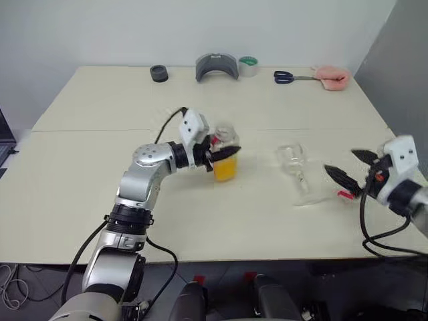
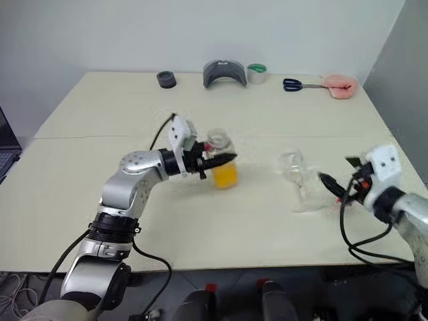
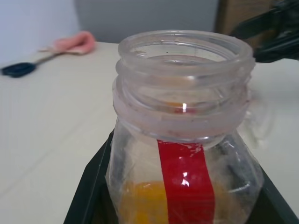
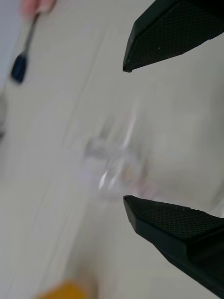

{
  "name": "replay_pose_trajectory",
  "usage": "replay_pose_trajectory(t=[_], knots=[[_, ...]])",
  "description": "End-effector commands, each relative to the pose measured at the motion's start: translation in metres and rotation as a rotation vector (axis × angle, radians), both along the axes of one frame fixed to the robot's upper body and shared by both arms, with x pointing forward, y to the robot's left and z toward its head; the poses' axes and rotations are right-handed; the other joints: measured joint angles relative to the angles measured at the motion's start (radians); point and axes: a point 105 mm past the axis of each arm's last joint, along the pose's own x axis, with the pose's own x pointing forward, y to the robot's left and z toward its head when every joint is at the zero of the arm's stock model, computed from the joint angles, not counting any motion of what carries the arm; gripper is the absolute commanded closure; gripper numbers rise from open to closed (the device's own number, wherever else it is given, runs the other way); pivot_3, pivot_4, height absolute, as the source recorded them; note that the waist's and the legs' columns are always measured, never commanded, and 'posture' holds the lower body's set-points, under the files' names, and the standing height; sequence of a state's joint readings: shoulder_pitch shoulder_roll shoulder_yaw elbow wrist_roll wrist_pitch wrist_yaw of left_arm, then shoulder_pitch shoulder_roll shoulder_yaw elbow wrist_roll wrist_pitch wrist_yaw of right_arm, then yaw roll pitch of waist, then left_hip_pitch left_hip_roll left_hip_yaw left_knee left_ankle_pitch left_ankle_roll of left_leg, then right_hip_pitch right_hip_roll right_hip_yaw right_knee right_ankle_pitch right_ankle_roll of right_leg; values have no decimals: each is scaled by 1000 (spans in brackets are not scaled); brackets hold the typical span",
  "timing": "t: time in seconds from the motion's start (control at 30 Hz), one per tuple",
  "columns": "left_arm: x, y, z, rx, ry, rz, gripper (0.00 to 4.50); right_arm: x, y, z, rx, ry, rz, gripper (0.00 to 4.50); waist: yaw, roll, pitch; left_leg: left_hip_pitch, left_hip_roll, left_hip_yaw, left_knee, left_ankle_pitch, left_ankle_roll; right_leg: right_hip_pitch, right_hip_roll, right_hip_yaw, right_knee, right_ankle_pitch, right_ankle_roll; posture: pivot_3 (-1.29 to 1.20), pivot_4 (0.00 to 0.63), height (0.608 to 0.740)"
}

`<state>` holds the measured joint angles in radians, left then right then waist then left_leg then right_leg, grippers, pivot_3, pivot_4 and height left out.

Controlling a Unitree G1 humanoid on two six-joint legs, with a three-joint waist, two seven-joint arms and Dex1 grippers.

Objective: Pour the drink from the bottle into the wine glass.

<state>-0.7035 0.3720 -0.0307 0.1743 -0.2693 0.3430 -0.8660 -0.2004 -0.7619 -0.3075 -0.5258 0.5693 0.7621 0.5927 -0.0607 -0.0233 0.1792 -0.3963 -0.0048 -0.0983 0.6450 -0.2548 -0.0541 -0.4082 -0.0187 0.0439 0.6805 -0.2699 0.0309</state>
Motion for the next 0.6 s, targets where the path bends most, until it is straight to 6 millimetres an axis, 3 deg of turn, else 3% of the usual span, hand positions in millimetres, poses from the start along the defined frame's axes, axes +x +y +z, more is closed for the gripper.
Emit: replay_pose_trajectory(t=[0.03, 0.17, 0.27, 0.37, 0.6], knots=[[27, 48, 26, -68, -92, 322, 2716, -9, 76, 14, -7, -32, 299, 0, -5, 0, 0, 0, 0, -1, 0, 0, 0, 0, 0, 0, 0, 0, 0, 0, 150, 740], [43, 104, 24, -71, -93, 619, 2721, 0, 143, 14, 21, -30, 485, 0, -5, 0, 0, -1, 0, -4, 0, 0, 0, 0, 0, -3, 0, 0, 0, 0, 150, 740], [46, 135, 26, -89, -94, 755, 2721, 10, 178, 13, 16, -30, 559, 0, 3, -1, 0, -3, -2, -4, 1, 2, -4, -2, -2, -3, 0, 0, 0, 0, 150, 740], [48, 153, 27, -133, -78, 824, 2721, 18, 199, 11, -15, -43, 597, 0, 17, -1, 0, -4, -3, -5, 1, 2, -4, -3, -4, -4, 0, 0, 0, 0, 150, 740], [56, 171, 13, -148, -14, 869, 2721, 27, 219, 11, -53, -83, 628, 0, 28, -2, -1, -4, -4, -4, 1, 2, -4, -3, -5, -5, -1, 0, 0, 0, 150, 740]])
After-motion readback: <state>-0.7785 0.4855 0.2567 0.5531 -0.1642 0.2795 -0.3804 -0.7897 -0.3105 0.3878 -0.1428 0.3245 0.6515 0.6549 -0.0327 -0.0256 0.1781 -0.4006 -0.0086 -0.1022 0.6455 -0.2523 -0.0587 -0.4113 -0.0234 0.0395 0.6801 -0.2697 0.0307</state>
